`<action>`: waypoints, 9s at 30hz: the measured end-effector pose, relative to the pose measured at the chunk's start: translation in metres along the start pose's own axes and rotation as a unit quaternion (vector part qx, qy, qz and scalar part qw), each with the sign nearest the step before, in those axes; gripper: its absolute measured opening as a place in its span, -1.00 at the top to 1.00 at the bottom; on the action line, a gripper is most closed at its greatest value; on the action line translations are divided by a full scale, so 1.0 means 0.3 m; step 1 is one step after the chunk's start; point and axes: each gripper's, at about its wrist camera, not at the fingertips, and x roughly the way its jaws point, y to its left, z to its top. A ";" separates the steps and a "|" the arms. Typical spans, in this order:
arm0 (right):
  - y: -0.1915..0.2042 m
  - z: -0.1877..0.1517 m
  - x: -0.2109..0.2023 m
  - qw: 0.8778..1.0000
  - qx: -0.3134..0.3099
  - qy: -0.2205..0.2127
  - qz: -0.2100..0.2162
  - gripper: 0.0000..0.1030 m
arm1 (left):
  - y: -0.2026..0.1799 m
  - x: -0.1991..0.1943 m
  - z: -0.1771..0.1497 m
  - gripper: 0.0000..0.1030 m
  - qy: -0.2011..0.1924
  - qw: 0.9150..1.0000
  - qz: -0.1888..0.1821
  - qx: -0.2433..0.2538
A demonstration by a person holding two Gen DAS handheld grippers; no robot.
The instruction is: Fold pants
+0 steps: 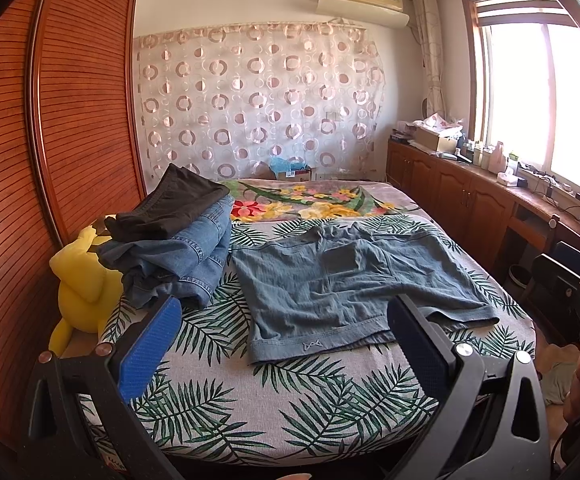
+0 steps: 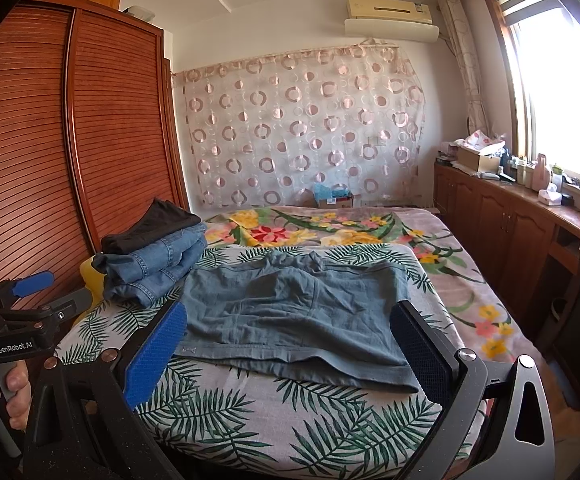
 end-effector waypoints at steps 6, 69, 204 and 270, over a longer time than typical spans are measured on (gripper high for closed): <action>0.001 0.000 -0.001 1.000 0.000 -0.001 0.001 -0.97 | 0.000 0.000 0.000 -1.00 0.000 1.000 0.000 0.000; -0.147 -0.062 0.141 0.994 0.011 0.100 -0.037 -0.92 | 0.161 0.423 -0.233 -0.94 0.172 0.984 -0.021 0.034; 0.086 0.018 0.401 0.967 -0.059 0.209 0.137 0.37 | 0.161 0.550 -0.198 -0.16 0.202 0.975 -0.094 0.009; -0.241 -0.012 0.122 0.976 0.038 0.214 -0.025 0.29 | 0.190 0.489 -0.224 0.70 0.193 0.978 -0.083 -0.007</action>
